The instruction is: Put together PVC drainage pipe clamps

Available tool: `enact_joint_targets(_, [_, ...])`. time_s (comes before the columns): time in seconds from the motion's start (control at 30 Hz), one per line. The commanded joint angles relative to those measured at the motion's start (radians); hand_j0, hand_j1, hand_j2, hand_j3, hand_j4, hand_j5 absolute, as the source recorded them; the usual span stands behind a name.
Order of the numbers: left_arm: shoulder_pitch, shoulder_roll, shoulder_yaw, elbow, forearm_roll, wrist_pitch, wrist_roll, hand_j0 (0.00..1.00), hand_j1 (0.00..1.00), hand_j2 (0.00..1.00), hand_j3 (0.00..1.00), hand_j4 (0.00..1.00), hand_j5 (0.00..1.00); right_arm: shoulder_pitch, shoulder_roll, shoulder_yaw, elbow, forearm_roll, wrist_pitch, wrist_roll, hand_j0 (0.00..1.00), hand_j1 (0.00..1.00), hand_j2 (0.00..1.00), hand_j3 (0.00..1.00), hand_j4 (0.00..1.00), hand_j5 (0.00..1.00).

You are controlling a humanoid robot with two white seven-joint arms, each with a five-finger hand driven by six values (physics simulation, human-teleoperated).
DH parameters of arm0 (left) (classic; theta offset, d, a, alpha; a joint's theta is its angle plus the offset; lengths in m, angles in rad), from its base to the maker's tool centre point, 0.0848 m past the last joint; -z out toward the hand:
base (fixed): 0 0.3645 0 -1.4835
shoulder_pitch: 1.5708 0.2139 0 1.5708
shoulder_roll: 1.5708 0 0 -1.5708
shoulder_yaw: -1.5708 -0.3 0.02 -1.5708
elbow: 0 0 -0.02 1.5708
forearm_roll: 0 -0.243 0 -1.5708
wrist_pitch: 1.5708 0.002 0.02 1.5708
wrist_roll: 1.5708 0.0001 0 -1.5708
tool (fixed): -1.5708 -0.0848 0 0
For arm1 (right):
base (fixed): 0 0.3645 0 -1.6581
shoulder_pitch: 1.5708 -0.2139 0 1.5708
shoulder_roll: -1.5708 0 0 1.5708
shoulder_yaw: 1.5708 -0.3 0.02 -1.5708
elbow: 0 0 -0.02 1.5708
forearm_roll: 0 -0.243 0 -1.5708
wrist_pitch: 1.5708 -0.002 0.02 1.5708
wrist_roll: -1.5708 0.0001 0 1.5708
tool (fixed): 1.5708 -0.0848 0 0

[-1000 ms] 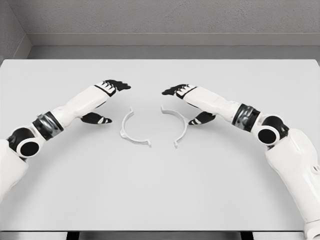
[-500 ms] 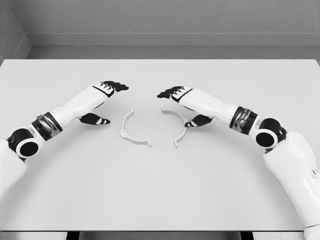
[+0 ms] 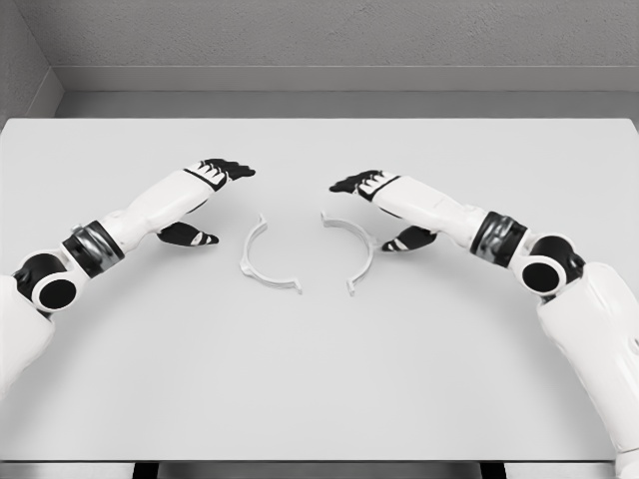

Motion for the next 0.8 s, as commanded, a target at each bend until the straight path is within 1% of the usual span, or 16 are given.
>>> enact_joint_targets(0.0, [0.0, 0.0, -0.001, 0.0, 0.006, 0.0, 0.001, 1.0, 1.0, 1.0, 1.0, 1.0, 1.0, 0.0, -0.001, 0.001, 0.02, -0.007, 0.002, -0.002, 1.0, 1.0, 1.0, 1.0, 1.0, 1.0])
enact_joint_targets(0.13, [-0.002, -0.002, -0.005, 0.003, 0.006, 0.0, 0.001, 1.0, 1.0, 1.0, 1.0, 1.0, 1.0, 0.003, 0.007, 0.01, 0.011, -0.007, 0.002, 0.0, 1.0, 1.0, 1.0, 1.0, 1.0, 1.0])
enact_joint_targets(0.27, [-0.002, -0.002, -0.005, 0.003, 0.008, 0.0, 0.001, 1.0, 1.0, 1.0, 1.0, 1.0, 1.0, 0.003, 0.01, 0.013, 0.017, -0.001, 0.002, 0.0, 1.0, 1.0, 1.0, 1.0, 1.0, 1.0])
enact_joint_targets(0.3, [0.0, -0.002, -0.005, 0.003, 0.008, 0.0, 0.001, 1.0, 1.0, 1.0, 1.0, 1.0, 1.0, 0.002, 0.011, 0.025, 0.017, -0.001, 0.002, 0.0, 1.0, 1.0, 1.0, 1.0, 1.0, 1.0])
enact_joint_targets(0.43, [0.0, 0.0, -0.004, 0.003, 0.01, 0.0, 0.001, 1.0, 1.0, 1.0, 1.0, 1.0, 1.0, -0.002, 0.033, 0.035, 0.025, 0.0, 0.002, 0.0, 1.0, 1.0, 1.0, 1.0, 1.0, 1.0])
enact_joint_targets(0.5, [-0.002, 0.0, -0.004, 0.003, 0.01, 0.0, 0.001, 1.0, 1.0, 1.0, 1.0, 1.0, 1.0, -0.005, 0.056, 0.035, 0.035, 0.03, 0.002, -0.002, 1.0, 1.0, 1.0, 1.0, 1.0, 1.0])
enact_joint_targets(0.6, [-0.002, 0.003, -0.004, 0.003, 0.01, 0.0, 0.001, 1.0, 1.0, 1.0, 1.0, 1.0, 1.0, -0.008, 0.08, 0.035, 0.045, 0.033, 0.002, 0.0, 1.0, 1.0, 1.0, 1.0, 1.0, 1.0])
enact_joint_targets(0.7, [0.0, 0.003, -0.004, 0.003, 0.01, 0.0, 0.001, 1.0, 1.0, 1.0, 1.0, 1.0, 1.0, -0.011, 0.08, 0.033, 0.046, 0.034, 0.002, -0.002, 1.0, 1.0, 1.0, 1.0, 1.0, 1.0])
enact_joint_targets(0.77, [-0.002, 0.003, -0.004, 0.003, 0.01, 0.0, 0.001, 1.0, 1.0, 1.0, 1.0, 1.0, 1.0, -0.008, 0.067, 0.022, 0.04, 0.031, 0.002, -0.002, 1.0, 1.0, 1.0, 1.0, 1.0, 1.0])
